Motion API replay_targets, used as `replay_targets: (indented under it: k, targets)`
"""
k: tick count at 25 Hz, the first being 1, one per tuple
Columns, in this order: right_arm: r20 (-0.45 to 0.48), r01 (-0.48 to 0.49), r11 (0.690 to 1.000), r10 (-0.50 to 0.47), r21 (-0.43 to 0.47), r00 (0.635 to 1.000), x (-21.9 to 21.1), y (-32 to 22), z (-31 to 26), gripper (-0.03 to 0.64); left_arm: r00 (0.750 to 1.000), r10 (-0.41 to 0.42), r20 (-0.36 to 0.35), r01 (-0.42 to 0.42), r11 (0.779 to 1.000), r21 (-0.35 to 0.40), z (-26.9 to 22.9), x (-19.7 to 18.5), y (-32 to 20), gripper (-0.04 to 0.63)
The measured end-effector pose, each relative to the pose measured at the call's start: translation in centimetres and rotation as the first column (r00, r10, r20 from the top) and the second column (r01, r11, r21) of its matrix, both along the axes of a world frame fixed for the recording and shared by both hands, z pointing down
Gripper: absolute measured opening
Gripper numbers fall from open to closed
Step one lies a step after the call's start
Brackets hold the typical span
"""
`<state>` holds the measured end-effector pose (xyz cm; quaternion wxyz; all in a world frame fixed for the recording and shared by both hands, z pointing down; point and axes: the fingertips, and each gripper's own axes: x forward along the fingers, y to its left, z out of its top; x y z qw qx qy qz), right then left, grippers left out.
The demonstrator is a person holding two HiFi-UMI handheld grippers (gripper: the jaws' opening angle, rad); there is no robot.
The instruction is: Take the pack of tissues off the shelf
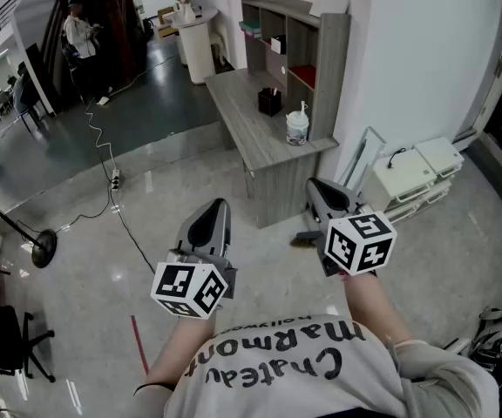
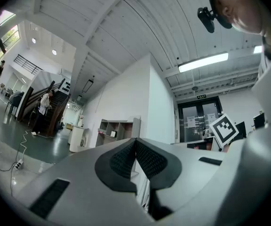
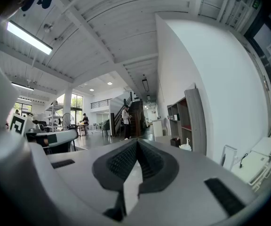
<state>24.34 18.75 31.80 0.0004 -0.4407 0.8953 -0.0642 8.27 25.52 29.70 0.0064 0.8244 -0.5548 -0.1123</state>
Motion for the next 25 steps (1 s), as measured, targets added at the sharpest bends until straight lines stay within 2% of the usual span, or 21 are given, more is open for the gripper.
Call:
replay_targets:
  k: [10, 16, 22, 25]
  targets:
    - [0.01, -0.03, 1.0, 0.03, -0.003, 0.999, -0.9, 1.1, 0.2, 0.006, 1.0, 0.03, 0.009, -0.03, 1.0, 0.004, -0.4, -1.2, 1.1, 0.017]
    - [0.053, -0.04, 0.999, 0.04, -0.003, 0.998, -2.3, 2.1, 0.4, 0.008, 0.999, 0.039, 0.008, -0.039, 0.999, 0.013, -0.5, -2.9, 1.8, 0.017]
    - [0.059, -0.036, 0.998, 0.039, -0.057, 0.997, -3.6, 2.8, 3.2, 0.008, 0.999, 0.047, -0.022, -0.047, 0.999, -0.023, 2.1, -4.2, 2.8, 0.017]
    - [0.035, -0.009, 0.999, 0.011, -0.053, 0.999, -4.9, 2.1, 3.5, 0.008, 0.998, 0.038, -0.056, -0.039, 0.999, -0.014, 2.5, -5.3, 2.5, 0.017]
